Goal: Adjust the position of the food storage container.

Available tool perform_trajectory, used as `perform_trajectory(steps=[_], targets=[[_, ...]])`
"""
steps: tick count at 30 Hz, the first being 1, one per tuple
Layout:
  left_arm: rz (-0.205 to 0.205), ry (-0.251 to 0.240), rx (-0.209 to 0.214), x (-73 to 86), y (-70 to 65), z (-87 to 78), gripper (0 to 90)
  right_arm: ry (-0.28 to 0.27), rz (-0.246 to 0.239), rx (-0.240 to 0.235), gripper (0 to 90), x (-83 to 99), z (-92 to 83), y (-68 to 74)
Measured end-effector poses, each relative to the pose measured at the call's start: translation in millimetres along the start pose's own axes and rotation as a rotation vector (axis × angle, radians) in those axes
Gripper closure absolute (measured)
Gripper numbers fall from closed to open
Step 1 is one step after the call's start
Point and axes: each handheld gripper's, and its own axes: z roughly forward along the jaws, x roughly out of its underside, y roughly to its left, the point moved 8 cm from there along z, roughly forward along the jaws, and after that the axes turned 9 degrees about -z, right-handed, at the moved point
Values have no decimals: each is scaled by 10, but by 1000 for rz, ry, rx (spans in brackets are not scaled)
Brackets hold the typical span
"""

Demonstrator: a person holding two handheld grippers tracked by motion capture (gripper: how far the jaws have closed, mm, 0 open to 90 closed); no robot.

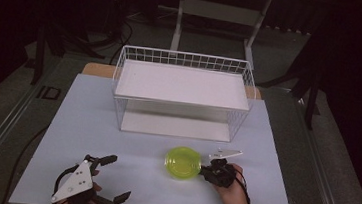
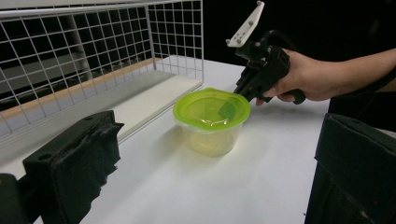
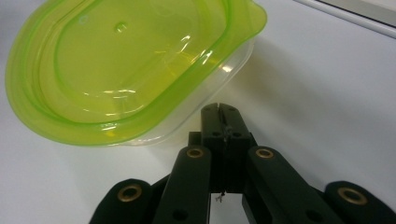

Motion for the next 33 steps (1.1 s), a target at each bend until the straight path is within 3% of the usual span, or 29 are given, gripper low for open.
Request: perform_trajectory(steps=[12, 24, 30, 33], targets=[[0, 4, -2, 13, 10, 2, 2, 9, -4, -29, 900, -93, 194, 92], [4, 10, 3, 23, 6, 18, 2, 8, -6, -64, 900, -132, 255, 227], [7, -7, 6, 11, -20, 25, 2, -23, -18, -24, 900, -171, 102, 185], [-5, -8, 34, 8, -40, 36, 2, -41, -31, 2, 869, -167, -43, 153]])
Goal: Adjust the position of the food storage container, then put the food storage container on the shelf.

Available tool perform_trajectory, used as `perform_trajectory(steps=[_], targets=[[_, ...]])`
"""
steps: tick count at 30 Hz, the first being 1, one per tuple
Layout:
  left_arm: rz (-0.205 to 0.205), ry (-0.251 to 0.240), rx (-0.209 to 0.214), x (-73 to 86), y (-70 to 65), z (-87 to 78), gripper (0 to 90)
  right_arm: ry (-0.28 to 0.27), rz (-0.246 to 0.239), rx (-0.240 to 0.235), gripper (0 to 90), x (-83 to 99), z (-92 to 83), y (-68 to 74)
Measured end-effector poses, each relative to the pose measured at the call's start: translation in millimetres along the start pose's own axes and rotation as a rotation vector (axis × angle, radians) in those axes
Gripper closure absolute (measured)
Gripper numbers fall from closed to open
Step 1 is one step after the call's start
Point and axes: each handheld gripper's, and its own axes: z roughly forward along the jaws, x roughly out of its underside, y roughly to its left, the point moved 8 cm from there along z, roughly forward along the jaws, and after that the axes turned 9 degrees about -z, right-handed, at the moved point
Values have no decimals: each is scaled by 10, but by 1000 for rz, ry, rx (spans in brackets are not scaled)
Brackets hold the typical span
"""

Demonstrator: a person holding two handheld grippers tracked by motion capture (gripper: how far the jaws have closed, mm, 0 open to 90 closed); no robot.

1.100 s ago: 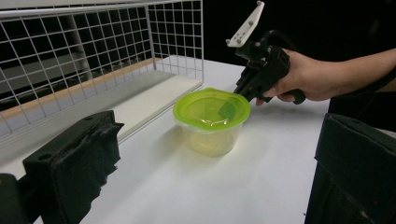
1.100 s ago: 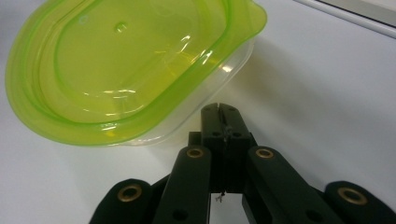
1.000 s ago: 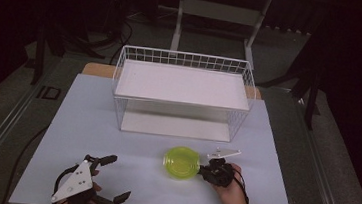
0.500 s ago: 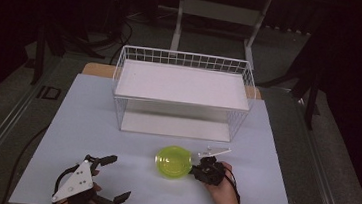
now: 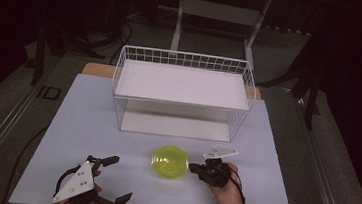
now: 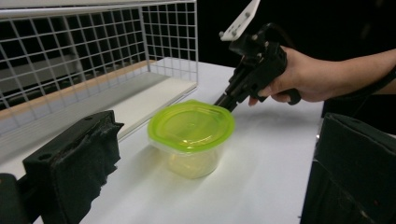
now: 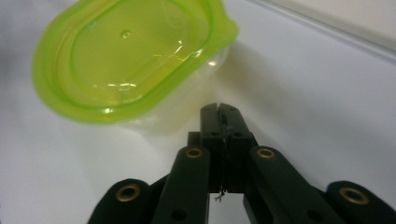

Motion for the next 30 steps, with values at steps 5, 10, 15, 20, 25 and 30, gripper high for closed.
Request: perform_trajectory(steps=[5, 10, 15, 20, 25, 30], targets=[[6, 46, 28, 44, 1, 36, 3, -7, -16, 11, 773, 83, -210, 4], [-40, 44, 38, 22, 3, 54, 3, -45, -45, 21, 491, 72, -387, 109], [-59, 73, 106, -19, -136, 76, 3, -110, -53, 6, 189, -30, -530, 229], [-70, 115, 153, -61, -243, 126, 3, -190, -47, -12, 139, -182, -672, 310], [-84, 110, 156, -158, -224, 140, 3, -240, -86, -28, 210, -328, -782, 365], [-151, 72, 179, -336, -140, 186, 3, -232, -121, -4, 208, -395, -811, 409]])
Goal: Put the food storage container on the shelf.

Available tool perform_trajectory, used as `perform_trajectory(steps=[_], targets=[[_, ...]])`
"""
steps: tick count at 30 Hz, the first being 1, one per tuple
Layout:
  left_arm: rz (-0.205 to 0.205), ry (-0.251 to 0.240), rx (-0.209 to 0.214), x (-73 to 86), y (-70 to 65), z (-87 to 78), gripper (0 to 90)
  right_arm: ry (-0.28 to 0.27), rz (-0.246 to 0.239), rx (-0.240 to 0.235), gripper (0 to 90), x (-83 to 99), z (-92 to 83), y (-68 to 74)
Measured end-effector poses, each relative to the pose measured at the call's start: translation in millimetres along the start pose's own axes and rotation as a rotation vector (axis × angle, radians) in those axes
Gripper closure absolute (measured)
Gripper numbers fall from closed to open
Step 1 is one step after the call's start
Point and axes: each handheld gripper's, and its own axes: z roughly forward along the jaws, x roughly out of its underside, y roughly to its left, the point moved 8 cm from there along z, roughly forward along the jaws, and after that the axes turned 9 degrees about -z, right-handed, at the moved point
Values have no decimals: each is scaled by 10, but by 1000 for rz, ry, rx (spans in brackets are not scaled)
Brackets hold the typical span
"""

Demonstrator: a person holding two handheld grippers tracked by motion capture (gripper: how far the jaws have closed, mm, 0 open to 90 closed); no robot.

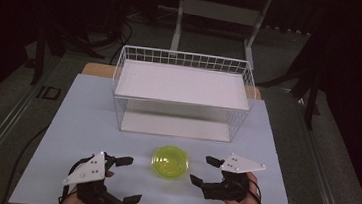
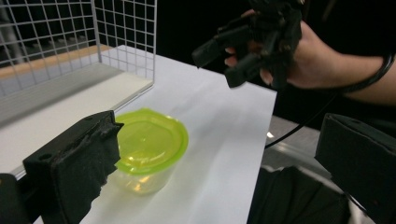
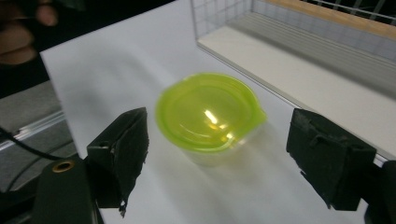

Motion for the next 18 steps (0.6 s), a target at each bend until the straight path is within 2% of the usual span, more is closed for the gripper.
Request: perform_trajectory(steps=[2, 4, 5, 7, 9, 11, 13, 15, 16, 17, 18], targets=[[-1, -29, 1, -72, 23, 17, 3, -13, -9, 7, 207, -46, -5, 3], [-3, -18, 9, -118, 44, 45, 3, -30, -7, 8, 205, -96, -12, -5], [4, -12, 7, -139, 57, 62, 3, -41, -21, 17, 205, -147, -21, -24], [2, 36, 8, -159, 84, 105, 3, -45, -51, 48, 206, -196, -24, -54], [7, 26, -3, -206, 110, 142, 3, -36, -52, 63, 205, -209, -18, -76], [5, 22, -16, -244, 142, 187, 3, -58, -18, 62, 194, -246, -7, -113], [-3, 33, -52, -261, 187, 239, 3, -63, 18, 58, 177, -260, 21, -154], [-29, 48, -65, -262, 227, 291, 3, -47, 45, 44, 156, -256, 65, -184], [-25, 53, -79, -257, 251, 313, 3, -13, 71, 66, 156, -220, 119, -248], [-19, 47, -88, -254, 272, 331, 3, -13, 71, 66, 156, -220, 119, -248], [-30, 46, -78, -248, 284, 349, 3, -9, 80, 62, 156, -209, 145, -268]])
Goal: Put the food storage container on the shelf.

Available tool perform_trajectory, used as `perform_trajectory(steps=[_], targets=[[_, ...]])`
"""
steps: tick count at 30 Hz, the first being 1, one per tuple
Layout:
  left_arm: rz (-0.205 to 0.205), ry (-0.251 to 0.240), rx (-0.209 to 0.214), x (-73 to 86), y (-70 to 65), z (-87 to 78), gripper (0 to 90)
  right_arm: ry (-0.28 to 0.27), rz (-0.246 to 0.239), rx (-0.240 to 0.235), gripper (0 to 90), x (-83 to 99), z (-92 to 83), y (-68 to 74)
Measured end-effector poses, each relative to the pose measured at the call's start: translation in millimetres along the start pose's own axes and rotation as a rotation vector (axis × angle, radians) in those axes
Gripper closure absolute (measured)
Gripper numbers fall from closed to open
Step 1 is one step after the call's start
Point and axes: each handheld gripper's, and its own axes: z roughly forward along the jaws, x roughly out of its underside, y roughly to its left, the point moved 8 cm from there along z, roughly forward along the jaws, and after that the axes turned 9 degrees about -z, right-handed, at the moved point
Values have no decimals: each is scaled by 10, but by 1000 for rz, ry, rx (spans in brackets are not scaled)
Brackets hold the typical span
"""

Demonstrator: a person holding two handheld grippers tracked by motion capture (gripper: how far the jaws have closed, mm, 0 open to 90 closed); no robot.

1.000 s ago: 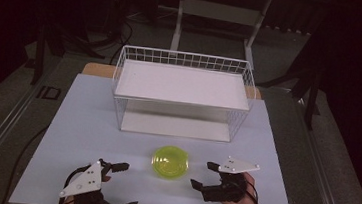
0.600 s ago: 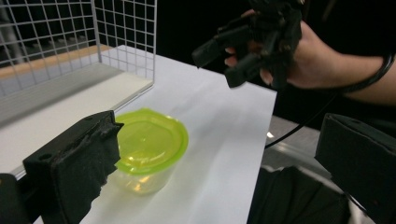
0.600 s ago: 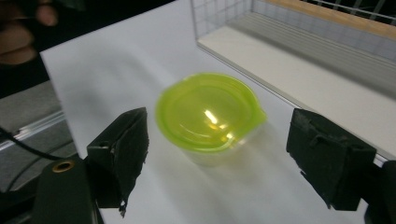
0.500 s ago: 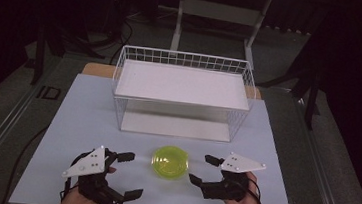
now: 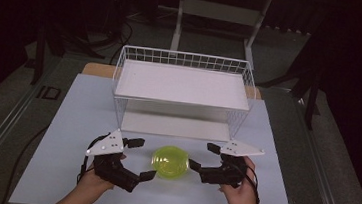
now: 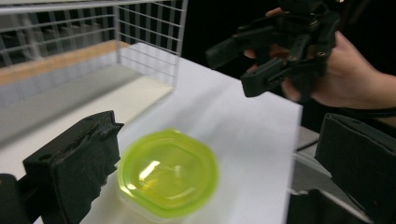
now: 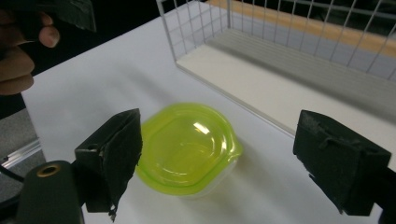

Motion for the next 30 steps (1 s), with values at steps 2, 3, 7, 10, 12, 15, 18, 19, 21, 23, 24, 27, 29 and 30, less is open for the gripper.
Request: perform_trajectory(steps=[2, 3, 7, 10, 12, 15, 18, 19, 21, 23, 24, 27, 29, 30], targets=[[-32, 3, -14, 7, 51, 46, 3, 9, 12, 8, 133, 22, 55, -32], [-45, 3, -23, 13, 80, 67, 3, 15, 14, 10, 130, 32, 87, -38], [-98, 3, -52, 38, 210, 137, 3, 17, 87, -14, 131, 76, 202, -46], [-131, 14, -66, 80, 291, 185, 3, 20, 113, -15, 155, 124, 267, -66], [-160, 32, -82, 131, 347, 226, 18, 27, 116, -6, 232, 183, 322, -75], [-196, 53, -98, 215, 423, 272, 91, 39, 115, 21, 312, 230, 350, -90], [-246, 96, -120, 305, 495, 325, 154, 58, 134, 34, 342, 292, 396, -100], [-268, 108, -125, 337, 516, 344, 157, 62, 139, 41, 361, 305, 410, -101], [-286, 120, -145, 395, 545, 373, 157, 63, 156, 47, 392, 337, 451, -104], [-334, 133, -121, 445, 561, 409, 157, 66, 163, 51, 403, 350, 463, -113], [-349, 139, -133, 467, 578, 424, 157, 76, 193, 48, 417, 382, 493, -132], [-382, 154, -161, 530, 609, 467, 190, 89, 222, 44, 442, 426, 529, -145], [-402, 166, -169, 566, 614, 488, 208, 94, 229, 44, 445, 438, 540, -142], [-406, 173, -168, 581, 615, 495, 223, 105, 233, 40, 463, 456, 558, -129]])
